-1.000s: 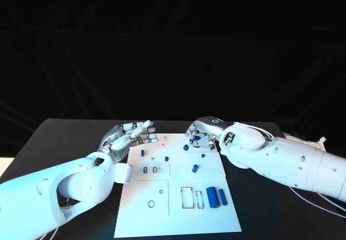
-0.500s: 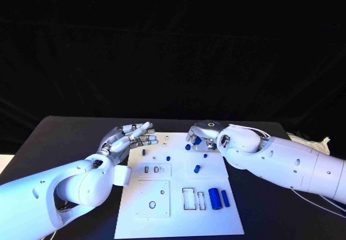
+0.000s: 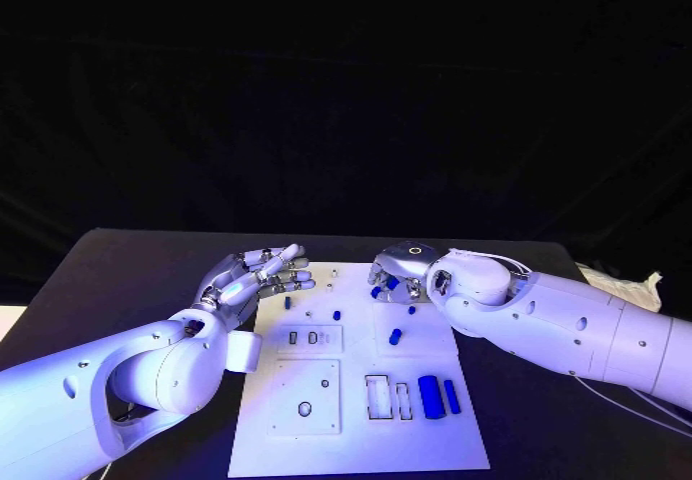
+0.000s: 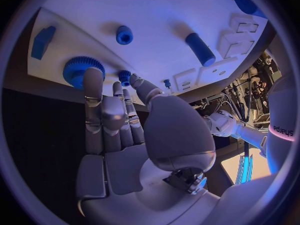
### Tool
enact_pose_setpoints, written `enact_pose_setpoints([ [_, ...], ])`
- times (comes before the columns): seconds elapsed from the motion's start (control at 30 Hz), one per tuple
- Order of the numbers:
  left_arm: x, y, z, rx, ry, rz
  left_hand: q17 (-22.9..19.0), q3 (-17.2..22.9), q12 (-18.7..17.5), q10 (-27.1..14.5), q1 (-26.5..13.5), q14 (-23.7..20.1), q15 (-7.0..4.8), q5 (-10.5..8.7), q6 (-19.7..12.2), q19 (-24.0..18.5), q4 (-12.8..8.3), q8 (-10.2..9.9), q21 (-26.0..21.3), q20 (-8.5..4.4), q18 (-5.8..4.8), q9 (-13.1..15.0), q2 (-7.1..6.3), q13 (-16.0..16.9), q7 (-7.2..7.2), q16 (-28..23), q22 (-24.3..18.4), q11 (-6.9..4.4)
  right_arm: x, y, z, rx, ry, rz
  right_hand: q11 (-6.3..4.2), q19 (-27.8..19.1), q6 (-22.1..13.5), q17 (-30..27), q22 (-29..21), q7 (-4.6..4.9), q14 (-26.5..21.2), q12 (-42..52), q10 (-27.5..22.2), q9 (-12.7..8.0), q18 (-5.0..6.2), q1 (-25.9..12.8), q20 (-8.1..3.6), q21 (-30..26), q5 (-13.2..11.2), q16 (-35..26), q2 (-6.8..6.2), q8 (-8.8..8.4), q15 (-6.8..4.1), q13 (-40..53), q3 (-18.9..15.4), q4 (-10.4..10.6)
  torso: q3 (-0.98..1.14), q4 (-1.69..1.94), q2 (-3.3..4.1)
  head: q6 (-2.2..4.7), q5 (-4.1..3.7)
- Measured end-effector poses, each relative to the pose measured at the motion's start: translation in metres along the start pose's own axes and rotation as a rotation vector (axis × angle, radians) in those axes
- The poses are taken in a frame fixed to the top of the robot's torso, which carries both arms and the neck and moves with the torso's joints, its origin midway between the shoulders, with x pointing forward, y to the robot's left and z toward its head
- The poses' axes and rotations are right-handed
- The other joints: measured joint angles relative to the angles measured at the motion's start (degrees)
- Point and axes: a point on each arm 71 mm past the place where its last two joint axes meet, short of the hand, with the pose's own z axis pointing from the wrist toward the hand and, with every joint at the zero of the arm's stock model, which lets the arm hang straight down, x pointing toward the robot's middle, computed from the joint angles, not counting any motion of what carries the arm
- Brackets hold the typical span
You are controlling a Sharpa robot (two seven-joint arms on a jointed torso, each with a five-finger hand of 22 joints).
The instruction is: Assemble the parts on the task board
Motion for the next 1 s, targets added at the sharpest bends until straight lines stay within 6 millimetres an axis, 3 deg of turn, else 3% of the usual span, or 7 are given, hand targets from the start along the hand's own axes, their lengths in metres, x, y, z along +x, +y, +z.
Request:
enact_pose_setpoints([
  [0.43, -0.001, 0.000, 0.001, -0.004, -0.002, 0.000, 0.07, -0.10, -0.14, -0.05, 0.00, 0.00, 0.00, 0.00, 0.00, 0.00, -0.09, 0.00, 0.00, 0.00, -0.01, 0.00, 0.00, 0.00, 0.00, -0.20, -0.06, 0.05, 0.001, 0.000, 0.003, 0.002, 0.015, -0.003, -0.51, 0.23, 2.23, 4.39, 5.50, -0.36, 0.00, -0.01, 1.95, 0.35, 0.00, 0.62, -0.26, 4.75, -1.51, 4.26, 0.00, 0.00, 0.00, -0.01, 2.95, 1.62, -0.13, 0.19, 0.58, -0.09, -0.08],
  [0.5, -0.001, 0.001, 0.001, -0.004, -0.003, 0.000, 0.11, -0.09, -0.23, -0.21, 0.00, 0.00, 0.00, 0.00, 0.00, 0.00, -0.09, 0.00, 0.00, 0.00, -0.01, 0.00, 0.00, 0.01, 0.00, -0.20, -0.06, 0.20, 0.000, 0.000, 0.003, 0.003, 0.014, -0.004, -0.63, 0.72, 2.70, 5.10, 6.68, -0.47, 0.12, -0.10, 2.50, 0.40, -0.67, 1.15, -0.16, 5.71, -1.83, 4.92, -0.04, 0.02, -0.12, 0.02, 3.35, 1.72, -0.13, 0.20, 0.67, -0.12, -0.09],
  [0.67, -0.001, 0.001, 0.001, -0.006, -0.004, 0.000, 0.11, -0.10, -0.24, -0.21, 0.15, 0.00, 0.00, 0.00, 0.00, 0.00, -0.09, 0.00, 0.00, 0.00, -0.01, 0.00, 0.15, 0.01, 0.00, -0.20, -0.06, 0.20, -0.002, 0.000, 0.003, 0.002, 0.001, -0.007, -0.92, 1.33, 4.34, 6.65, 9.81, -0.85, 0.11, -0.10, 4.24, 0.80, -0.91, 1.75, -0.36, 8.26, -4.75, 6.33, 0.40, 0.68, -0.71, 0.06, 5.11, 1.75, -0.16, 0.21, 0.80, -0.18, -0.09],
  [1.0, -0.001, 0.001, 0.002, -0.009, -0.005, 0.000, 0.17, -0.02, -0.23, -0.21, 0.24, 0.00, 0.00, 0.00, -0.03, 0.00, -0.35, 0.00, -0.21, 0.00, -0.01, 0.01, 0.24, 0.01, 0.03, -0.35, -0.12, 0.20, -0.017, 0.007, 0.004, -0.002, -0.159, 0.028, -0.62, 1.32, 5.05, 6.96, 11.17, -0.95, 0.11, 0.00, 4.55, 1.53, -0.91, 3.05, -0.36, 9.35, -5.40, 6.78, 0.46, 0.67, -0.71, 0.23, 6.65, 1.86, -0.20, 0.29, 1.01, 0.30, 0.07],
])
